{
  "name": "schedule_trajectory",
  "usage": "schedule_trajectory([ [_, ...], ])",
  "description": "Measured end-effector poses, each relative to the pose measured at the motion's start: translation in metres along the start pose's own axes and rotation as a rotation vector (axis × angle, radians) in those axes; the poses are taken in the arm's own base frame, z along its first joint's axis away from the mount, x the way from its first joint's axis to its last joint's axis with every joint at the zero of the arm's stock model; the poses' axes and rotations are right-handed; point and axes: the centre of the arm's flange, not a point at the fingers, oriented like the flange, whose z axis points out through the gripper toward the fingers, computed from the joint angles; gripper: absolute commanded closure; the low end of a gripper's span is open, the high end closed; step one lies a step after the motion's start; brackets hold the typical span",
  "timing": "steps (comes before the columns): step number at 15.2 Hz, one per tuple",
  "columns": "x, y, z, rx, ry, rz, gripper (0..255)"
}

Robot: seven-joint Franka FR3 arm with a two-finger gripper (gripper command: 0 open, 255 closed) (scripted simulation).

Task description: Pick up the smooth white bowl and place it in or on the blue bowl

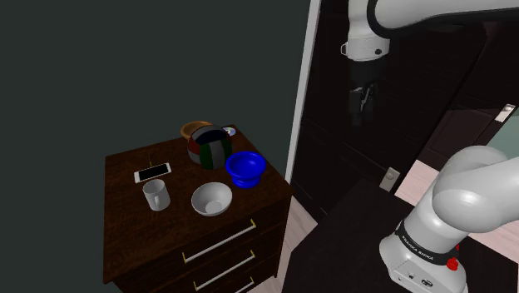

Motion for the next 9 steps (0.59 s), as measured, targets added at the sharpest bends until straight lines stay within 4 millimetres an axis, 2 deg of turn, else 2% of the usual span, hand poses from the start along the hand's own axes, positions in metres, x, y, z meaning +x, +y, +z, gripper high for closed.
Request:
schedule_trajectory([
  [3, 0.011, -0.011, 0.004, -0.001, 0.002, 0.0, 0],
  [9, 0.06, -0.059, 0.029, -0.002, 0.012, -0.001, 0],
])
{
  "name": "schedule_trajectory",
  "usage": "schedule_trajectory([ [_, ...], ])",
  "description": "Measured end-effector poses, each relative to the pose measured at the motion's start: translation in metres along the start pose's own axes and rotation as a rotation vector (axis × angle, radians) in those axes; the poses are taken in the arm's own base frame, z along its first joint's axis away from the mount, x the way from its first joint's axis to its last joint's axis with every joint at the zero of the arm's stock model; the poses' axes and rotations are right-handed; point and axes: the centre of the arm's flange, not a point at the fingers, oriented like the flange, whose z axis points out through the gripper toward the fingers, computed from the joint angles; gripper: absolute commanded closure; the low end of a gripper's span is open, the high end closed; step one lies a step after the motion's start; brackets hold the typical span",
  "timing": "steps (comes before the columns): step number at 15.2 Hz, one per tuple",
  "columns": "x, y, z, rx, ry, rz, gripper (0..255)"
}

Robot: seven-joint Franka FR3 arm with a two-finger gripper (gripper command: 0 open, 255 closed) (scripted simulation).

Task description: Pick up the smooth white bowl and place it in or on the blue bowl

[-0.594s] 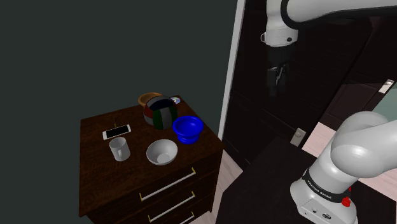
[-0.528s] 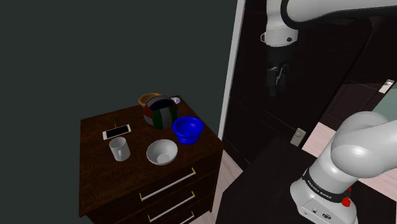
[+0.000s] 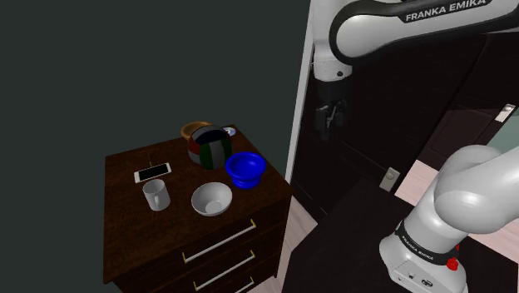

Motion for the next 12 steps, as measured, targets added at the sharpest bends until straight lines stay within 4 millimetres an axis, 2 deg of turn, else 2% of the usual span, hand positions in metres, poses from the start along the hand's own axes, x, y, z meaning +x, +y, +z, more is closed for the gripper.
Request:
schedule_trajectory([
  [4, 0.032, -0.035, 0.025, -0.001, 0.007, 0.0, 0],
  [12, 0.107, -0.104, 0.055, -0.003, 0.024, 0.0, 0],
])
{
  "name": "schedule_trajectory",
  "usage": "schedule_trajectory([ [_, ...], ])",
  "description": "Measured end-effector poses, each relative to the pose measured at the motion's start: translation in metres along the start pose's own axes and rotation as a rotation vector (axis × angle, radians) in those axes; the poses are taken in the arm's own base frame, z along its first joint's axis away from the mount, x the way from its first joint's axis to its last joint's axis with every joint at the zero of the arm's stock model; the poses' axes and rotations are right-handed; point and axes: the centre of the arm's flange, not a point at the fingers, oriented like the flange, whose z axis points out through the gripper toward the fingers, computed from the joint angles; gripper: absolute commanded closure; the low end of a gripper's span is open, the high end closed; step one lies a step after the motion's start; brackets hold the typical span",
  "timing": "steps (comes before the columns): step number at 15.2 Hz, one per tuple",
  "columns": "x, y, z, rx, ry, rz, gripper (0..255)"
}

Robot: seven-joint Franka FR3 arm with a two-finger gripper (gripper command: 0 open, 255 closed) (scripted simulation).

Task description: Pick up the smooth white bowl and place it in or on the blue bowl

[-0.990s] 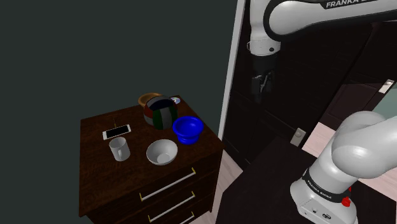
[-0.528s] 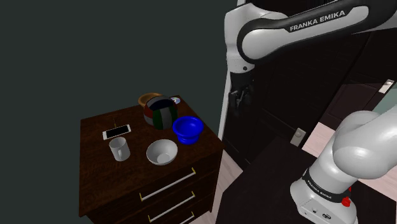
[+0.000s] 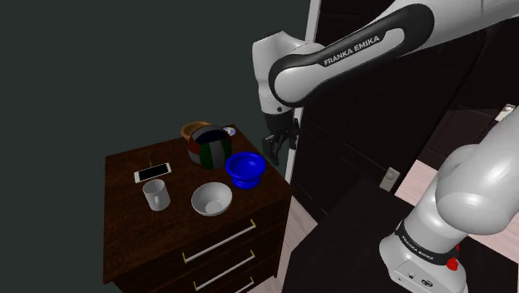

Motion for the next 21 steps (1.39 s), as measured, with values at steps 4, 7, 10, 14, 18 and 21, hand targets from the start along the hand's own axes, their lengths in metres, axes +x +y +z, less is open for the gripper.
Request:
schedule_trajectory([
  [4, 0.033, -0.032, 0.018, -0.001, 0.008, 0.0, 0],
  [7, 0.057, -0.061, 0.03, -0.001, 0.014, 0.0, 0],
  [10, 0.083, -0.088, 0.042, -0.001, 0.02, -0.001, 0],
  [14, 0.12, -0.121, 0.062, -0.002, 0.028, 0.0, 0],
  [18, 0.156, -0.155, 0.078, -0.002, 0.035, 0.0, 0],
  [21, 0.182, -0.18, 0.092, -0.002, 0.041, 0.0, 0],
])
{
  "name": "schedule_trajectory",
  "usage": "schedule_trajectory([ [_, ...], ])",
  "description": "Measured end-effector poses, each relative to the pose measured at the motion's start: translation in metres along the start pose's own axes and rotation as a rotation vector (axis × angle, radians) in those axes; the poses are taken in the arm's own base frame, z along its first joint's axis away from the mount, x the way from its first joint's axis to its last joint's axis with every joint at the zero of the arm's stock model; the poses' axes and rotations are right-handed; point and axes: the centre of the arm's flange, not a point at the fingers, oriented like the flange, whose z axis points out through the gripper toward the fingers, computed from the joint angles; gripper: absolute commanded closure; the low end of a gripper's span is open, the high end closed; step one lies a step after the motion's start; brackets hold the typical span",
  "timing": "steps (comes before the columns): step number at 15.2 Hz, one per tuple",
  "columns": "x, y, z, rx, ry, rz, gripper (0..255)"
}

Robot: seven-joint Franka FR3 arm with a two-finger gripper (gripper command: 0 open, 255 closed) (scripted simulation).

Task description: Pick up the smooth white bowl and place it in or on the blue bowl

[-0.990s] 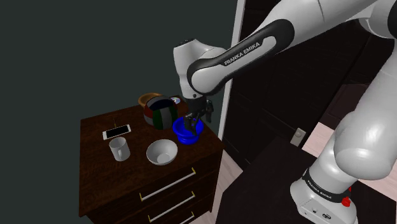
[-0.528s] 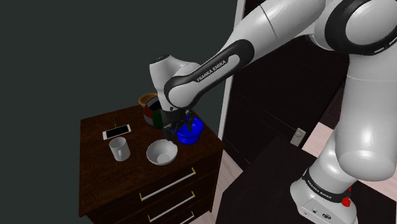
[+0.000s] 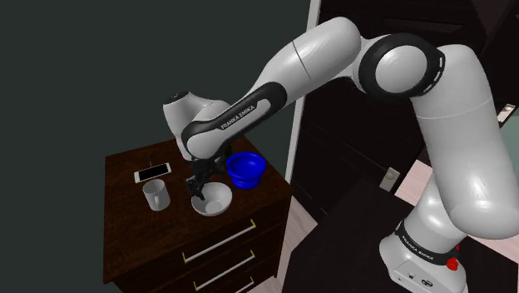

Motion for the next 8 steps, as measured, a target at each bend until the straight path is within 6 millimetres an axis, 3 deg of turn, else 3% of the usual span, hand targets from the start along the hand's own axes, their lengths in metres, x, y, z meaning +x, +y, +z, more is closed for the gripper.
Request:
schedule_trajectory([
  [6, 0.051, -0.053, 0.033, -0.001, 0.012, 0.0, 0],
  [8, 0.059, -0.059, 0.038, -0.002, 0.013, 0.0, 0],
])
